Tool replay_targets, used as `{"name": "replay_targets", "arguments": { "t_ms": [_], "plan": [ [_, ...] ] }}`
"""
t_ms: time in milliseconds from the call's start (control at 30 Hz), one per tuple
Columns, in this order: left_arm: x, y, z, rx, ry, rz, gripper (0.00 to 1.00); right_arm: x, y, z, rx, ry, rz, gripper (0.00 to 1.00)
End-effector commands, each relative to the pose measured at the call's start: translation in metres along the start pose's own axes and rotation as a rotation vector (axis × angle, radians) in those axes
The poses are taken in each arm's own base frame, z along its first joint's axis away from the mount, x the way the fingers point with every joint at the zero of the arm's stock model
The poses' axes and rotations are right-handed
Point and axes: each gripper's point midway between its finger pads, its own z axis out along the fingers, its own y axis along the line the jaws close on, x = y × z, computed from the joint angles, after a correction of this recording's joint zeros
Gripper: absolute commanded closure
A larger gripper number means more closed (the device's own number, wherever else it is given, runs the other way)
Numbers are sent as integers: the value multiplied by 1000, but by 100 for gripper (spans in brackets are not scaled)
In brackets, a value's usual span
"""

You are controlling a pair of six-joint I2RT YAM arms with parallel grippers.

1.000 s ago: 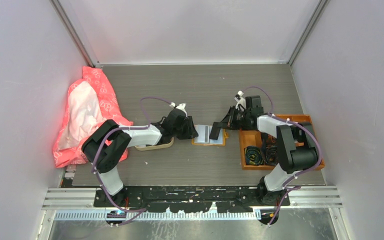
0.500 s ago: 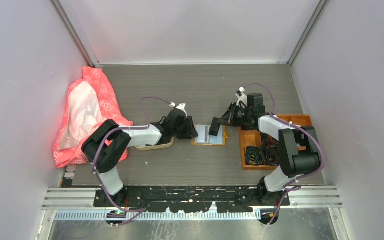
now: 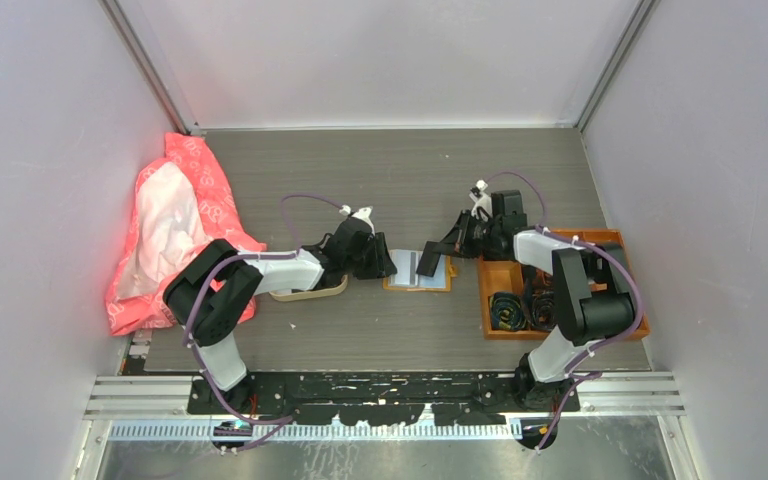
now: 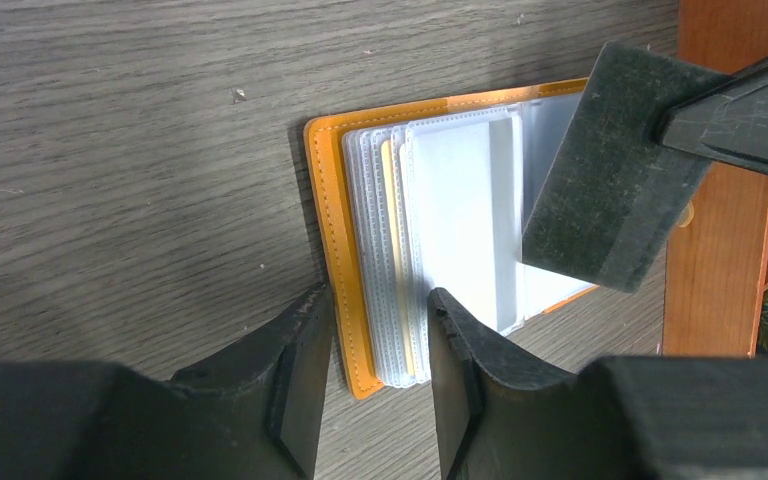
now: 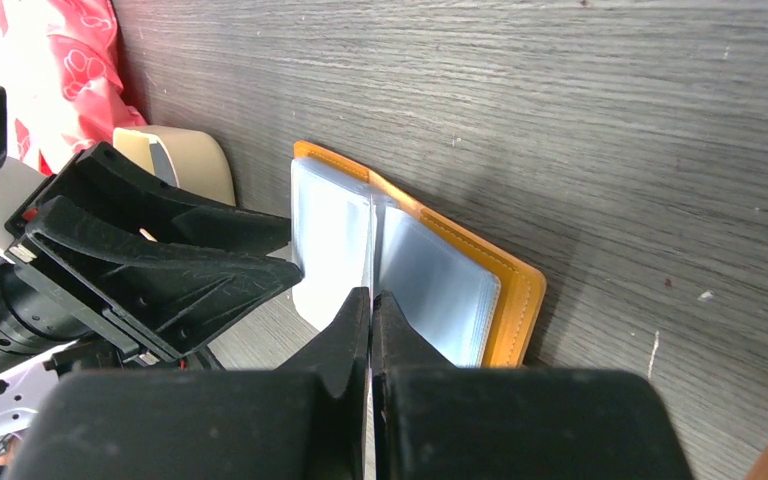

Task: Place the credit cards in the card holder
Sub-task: Insert the credit card into the card holder.

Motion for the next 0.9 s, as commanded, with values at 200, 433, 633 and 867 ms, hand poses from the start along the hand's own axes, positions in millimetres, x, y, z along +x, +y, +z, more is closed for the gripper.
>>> {"name": "replay_targets", "arguments": {
  "t_ms": [200, 433, 633, 867],
  "plan": [
    [27, 22, -5, -75, 96, 18, 60, -4, 4, 8, -32, 15, -14, 99],
    [26, 20, -4, -68, 98, 18, 59, 4, 8, 10, -70, 50, -2, 99],
    [26, 18, -3, -61, 102, 17, 58, 9, 6, 13, -86, 78, 11, 99],
    [26, 17, -2, -56, 107, 18, 58, 10, 3, 18, -88, 98, 40, 97]
  ]
}}
